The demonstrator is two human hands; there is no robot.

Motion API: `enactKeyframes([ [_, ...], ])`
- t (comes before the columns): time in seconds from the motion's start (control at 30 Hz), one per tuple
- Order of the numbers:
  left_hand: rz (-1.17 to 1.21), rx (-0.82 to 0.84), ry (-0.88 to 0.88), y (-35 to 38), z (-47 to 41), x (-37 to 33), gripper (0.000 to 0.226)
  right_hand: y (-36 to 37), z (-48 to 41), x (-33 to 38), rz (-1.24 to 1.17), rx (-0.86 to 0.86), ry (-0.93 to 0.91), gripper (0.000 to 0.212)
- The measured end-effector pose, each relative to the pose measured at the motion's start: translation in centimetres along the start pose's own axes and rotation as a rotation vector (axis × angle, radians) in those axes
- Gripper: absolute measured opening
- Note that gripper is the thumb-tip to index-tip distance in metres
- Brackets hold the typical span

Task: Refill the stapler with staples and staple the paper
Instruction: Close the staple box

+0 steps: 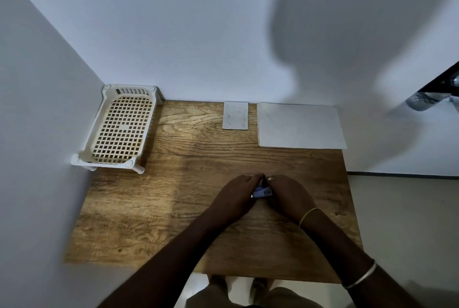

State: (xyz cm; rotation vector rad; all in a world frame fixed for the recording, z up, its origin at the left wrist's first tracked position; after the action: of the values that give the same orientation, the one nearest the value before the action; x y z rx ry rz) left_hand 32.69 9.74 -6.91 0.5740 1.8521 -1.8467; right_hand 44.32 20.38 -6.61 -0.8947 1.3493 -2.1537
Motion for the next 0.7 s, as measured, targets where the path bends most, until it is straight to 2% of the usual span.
enactKeyframes([
  [0.27, -0.042, -0.073, -0.017, -3.9, 1.1, 3.2, 0.063, -1.3, -3.5, 4.3, -0.006, -0.025, -0.076, 0.027],
  [0.7, -0.185, -0.242, -0.183, -21.3, 6.4, 17.3, 0.069, -4.3, -15.8, 25.1, -0.062, -0.103, -0.256, 0.016],
])
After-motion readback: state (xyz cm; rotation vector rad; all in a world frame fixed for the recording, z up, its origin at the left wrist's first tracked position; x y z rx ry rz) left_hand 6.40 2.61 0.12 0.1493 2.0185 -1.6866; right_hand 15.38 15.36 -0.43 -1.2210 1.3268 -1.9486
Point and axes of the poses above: each hand's wrist, its own z-axis away from the middle knuckle, its own y-axis out of the palm, x = y × z, the point moved 3 cm from there along -z, towards the middle knuckle, and after that the axes turned 11 degrees about y, right-handed, at the moved point
